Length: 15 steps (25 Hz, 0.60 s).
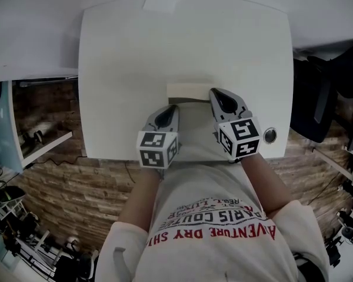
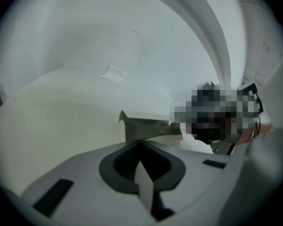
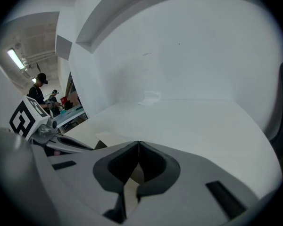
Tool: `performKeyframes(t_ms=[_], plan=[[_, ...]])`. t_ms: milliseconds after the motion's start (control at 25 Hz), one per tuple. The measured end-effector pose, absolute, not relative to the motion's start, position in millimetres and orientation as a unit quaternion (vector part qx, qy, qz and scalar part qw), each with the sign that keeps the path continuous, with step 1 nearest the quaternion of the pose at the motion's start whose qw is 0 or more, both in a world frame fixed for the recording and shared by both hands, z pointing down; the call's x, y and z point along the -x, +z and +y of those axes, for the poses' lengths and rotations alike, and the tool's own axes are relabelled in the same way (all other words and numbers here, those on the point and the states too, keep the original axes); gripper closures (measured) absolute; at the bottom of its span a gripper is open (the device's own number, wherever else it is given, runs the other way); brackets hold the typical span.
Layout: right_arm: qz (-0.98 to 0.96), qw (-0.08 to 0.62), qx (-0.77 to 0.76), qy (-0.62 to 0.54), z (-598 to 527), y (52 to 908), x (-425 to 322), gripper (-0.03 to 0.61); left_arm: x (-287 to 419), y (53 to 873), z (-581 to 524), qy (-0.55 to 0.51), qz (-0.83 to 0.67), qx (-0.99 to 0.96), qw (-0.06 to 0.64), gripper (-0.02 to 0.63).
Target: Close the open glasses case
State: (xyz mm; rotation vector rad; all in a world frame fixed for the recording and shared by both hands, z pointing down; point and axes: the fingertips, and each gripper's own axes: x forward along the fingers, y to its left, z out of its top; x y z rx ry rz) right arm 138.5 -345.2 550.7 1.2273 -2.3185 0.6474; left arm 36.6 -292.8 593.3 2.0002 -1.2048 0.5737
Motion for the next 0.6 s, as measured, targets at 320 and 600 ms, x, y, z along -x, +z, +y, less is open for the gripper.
performKeyframes(t_ms=[320, 600], plan=[[-0.840, 0.228, -0.441, 0.221, -334.0, 554.7, -138.6, 0.566, -34.8, 594.8, -290.3, 0.217, -0.472, -0.773, 0.365, 0.615], [-0.845, 0.238, -0.422, 0.227, -321.8, 565.6, -138.2, 0.566, -33.2, 595.9, -287.7, 0.213, -0.476, -0.771, 0.364, 0.615]])
